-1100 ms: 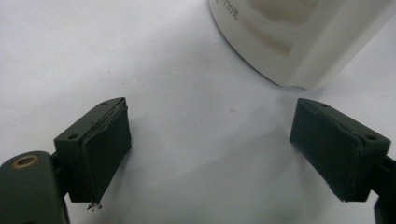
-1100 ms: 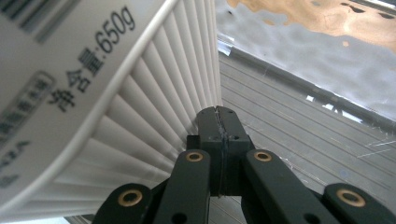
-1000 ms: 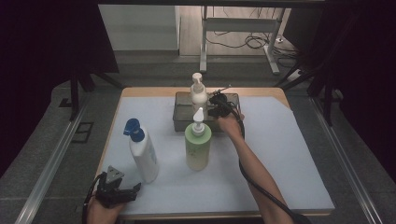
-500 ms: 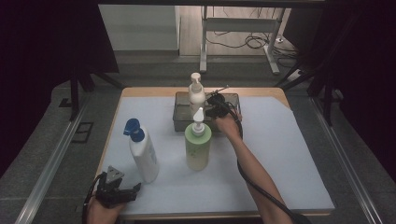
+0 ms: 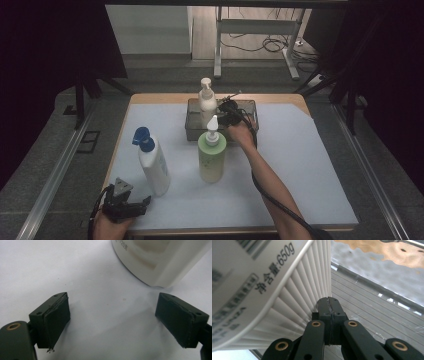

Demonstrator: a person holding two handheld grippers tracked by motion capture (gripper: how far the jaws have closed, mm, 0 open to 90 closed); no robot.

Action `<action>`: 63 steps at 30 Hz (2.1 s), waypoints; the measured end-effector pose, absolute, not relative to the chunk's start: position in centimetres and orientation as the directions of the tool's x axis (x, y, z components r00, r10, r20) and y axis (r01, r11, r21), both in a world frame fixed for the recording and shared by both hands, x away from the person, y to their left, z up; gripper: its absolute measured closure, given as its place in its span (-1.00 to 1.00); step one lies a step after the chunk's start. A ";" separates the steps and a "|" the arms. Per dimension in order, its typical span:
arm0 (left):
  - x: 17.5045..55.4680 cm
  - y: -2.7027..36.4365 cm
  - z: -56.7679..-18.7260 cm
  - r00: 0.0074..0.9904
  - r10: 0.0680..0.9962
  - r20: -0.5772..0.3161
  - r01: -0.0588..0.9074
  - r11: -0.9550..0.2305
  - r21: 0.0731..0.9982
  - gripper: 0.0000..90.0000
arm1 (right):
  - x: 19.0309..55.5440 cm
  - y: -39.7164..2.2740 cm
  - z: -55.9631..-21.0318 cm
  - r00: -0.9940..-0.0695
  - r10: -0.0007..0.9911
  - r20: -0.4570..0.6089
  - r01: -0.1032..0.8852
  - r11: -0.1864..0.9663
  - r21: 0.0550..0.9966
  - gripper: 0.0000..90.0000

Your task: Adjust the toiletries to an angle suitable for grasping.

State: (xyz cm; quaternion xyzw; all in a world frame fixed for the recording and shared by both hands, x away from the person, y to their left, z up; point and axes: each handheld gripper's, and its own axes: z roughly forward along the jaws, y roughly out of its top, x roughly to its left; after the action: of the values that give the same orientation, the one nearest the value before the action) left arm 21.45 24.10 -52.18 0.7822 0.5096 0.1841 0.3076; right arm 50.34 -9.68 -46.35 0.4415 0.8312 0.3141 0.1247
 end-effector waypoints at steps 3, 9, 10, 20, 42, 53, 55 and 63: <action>21.5 24.1 -52.2 0.413 0.910 -0.025 0.684 -0.292 0.669 -0.73 | 50.3 -9.4 -46.3 -0.586 0.807 0.072 0.653 0.418 0.631 0.99; 21.5 24.1 -52.2 0.413 0.910 -0.025 0.684 -0.292 0.669 -0.73 | 50.3 -8.9 -46.3 -0.594 0.801 0.075 0.650 0.423 0.631 0.99; 21.5 24.1 -52.2 0.413 0.910 -0.025 0.684 -0.292 0.669 -0.73 | 50.3 -8.8 -46.3 -0.600 0.796 0.075 0.648 0.429 0.630 0.99; 21.5 24.1 -52.2 0.413 0.910 -0.025 0.684 -0.292 0.669 -0.73 | 50.3 -8.1 -46.4 -0.606 0.792 0.075 0.645 0.434 0.629 0.99; 21.5 24.1 -52.2 0.413 0.910 -0.025 0.684 -0.292 0.669 -0.73 | 50.0 -6.0 -46.3 -0.643 0.761 0.086 0.623 0.454 0.637 0.99; 21.5 24.1 -52.2 0.412 0.911 -0.027 0.684 -0.290 0.669 -0.73 | 49.6 -6.1 -46.0 -0.652 0.753 0.089 0.616 0.457 0.642 0.99; 21.5 24.1 -52.2 0.412 0.911 -0.027 0.684 -0.290 0.669 -0.73 | 49.5 -6.3 -45.9 -0.654 0.750 0.095 0.615 0.454 0.645 0.99; 21.5 24.1 -52.2 0.412 0.911 -0.027 0.684 -0.290 0.669 -0.73 | 49.0 -6.3 -45.3 -0.672 0.730 0.125 0.604 0.443 0.662 0.99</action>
State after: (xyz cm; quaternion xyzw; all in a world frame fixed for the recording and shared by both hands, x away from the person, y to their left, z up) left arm 21.45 24.10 -52.19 0.7818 0.5100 0.1837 0.3081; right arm 49.04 -6.32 -45.28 0.3948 0.8448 0.3498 0.0897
